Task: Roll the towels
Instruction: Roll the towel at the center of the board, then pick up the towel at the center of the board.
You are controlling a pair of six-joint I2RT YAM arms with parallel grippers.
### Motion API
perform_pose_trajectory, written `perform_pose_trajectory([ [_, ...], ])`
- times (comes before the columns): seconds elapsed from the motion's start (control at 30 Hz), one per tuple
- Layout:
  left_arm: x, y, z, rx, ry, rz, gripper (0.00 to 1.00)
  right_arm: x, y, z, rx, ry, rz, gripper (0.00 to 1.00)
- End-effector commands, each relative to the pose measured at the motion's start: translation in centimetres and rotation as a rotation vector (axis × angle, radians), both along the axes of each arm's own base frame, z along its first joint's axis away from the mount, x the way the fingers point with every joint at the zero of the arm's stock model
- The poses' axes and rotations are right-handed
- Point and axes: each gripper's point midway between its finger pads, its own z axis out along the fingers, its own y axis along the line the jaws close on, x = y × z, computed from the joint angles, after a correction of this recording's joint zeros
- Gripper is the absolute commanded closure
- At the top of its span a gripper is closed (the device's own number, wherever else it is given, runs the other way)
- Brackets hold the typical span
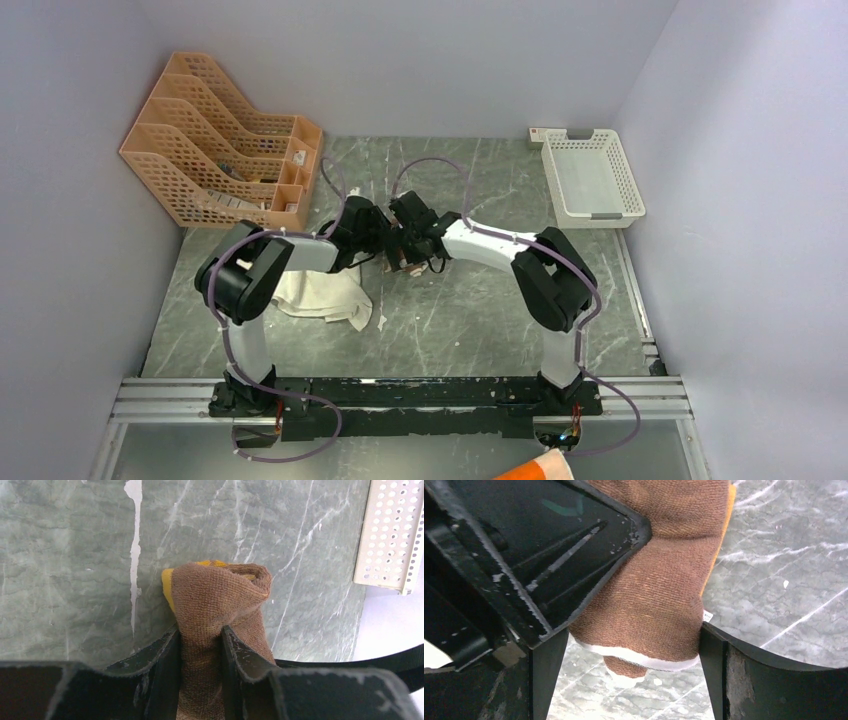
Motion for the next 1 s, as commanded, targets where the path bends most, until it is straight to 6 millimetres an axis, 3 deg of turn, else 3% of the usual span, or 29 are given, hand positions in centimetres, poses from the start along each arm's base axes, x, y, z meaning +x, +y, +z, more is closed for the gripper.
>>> perform_pose_trajectory([
  [0.0,-0.4,-1.2,-0.8,-0.015,0.035,-0.028,0.60,1.6,1.1,-0.1,-0.011,-0.043,-0.016,0.00],
  [0.27,-0.3,-1.3,-1.1,-0.032,0.060,-0.011,0.58,1.8,1.6,-1.5,-0.021,-0.023,-0.026,0.00],
  [0.37,-0.3,-1.5,-0.9,-0.054,0.072,-0.012,0.58,1.4,0.8,-3.6,-0.056,0.000,-0.051,0.05],
  [0.47,-0.1,-1.2,-0.4,-0.094,0.087,0.002,0.57,1.3,-0.8,-4.3,-0.077,-0.001,-0.098,0.25],
  [0.57,0.4,0.0,0.0,-0.149,0.103,0.028,0.53,1.5,-2.7,-4.6,-0.070,0.005,-0.159,0.60],
  [0.67,1.6,1.7,0.9,-0.195,0.099,0.059,0.42,1.6,-4.6,-4.7,-0.071,0.010,-0.192,0.95],
  [0.7,2.1,2.5,1.3,-0.203,0.093,0.069,0.37,1.6,-5.2,-4.7,-0.076,0.012,-0.200,1.00],
  [0.83,4.3,5.8,3.5,-0.192,0.059,0.101,0.20,2.5,-7.6,-3.5,-0.025,0.005,-0.235,1.00],
  [0.97,5.8,8.7,6.2,-0.166,0.016,0.115,0.16,5.4,-10.2,0.4,-0.006,-0.083,-0.261,1.00],
])
